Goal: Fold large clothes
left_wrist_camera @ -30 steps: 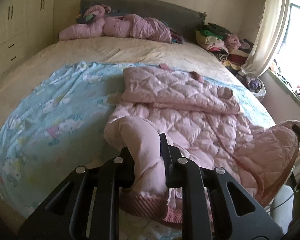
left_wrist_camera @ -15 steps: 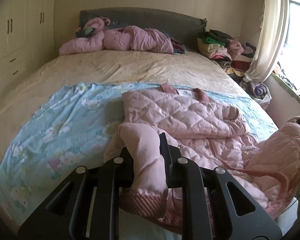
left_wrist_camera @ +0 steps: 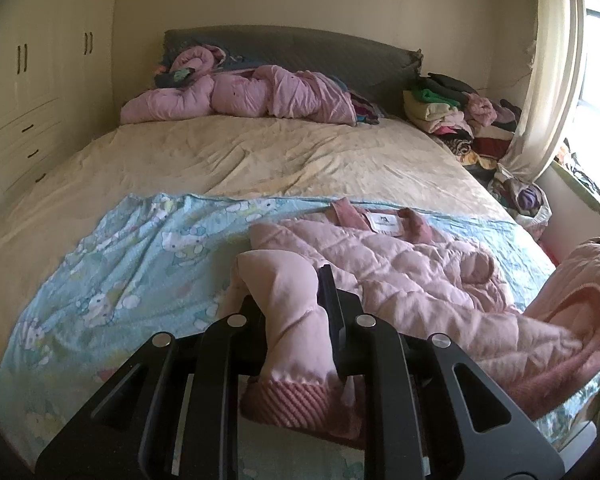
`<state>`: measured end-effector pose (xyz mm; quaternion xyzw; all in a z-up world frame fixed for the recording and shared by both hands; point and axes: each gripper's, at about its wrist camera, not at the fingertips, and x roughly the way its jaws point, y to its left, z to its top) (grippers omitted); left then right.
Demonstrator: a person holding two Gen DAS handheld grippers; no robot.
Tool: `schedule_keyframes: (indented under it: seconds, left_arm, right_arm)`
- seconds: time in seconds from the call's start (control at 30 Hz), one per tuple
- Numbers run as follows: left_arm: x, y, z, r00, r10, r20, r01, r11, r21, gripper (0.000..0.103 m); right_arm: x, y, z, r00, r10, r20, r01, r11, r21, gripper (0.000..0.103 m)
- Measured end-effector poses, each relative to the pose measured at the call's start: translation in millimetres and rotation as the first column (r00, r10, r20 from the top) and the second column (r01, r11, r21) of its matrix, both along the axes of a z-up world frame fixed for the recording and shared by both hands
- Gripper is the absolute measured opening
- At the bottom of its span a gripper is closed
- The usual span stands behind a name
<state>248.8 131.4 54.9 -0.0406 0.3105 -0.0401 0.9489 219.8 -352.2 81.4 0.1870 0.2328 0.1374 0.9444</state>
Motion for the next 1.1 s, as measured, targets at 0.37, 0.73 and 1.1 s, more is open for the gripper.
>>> schedule_keyframes:
  seconds: [0.37,0.73,1.1]
  left_arm:
    - [30.4,1.4,5.1,1.0,0.012,-0.001,-0.012,1.0,0.008,0.012]
    - [45.4,0.4,-1.9,0.999,0.033,-0.042,-0.031,0.999,0.04,0.012]
    - [60.6,4.4,-14.9,0.996,0.054,-0.075,-0.049,0.997,0.057,0.014]
  right_arm:
    - [33.4,-10.3,-5.6,0.999,-0.029,-0.02,0.029,0.999,0.027,0.016]
    - [52.2,-13.2,-17.8,0.998,-0.039,-0.056,0.042,0.997,0.061,0.016]
    - [69.2,-14.2,-24.3,0.992,-0.074,-0.105,0.08,0.995,0.061,0.017]
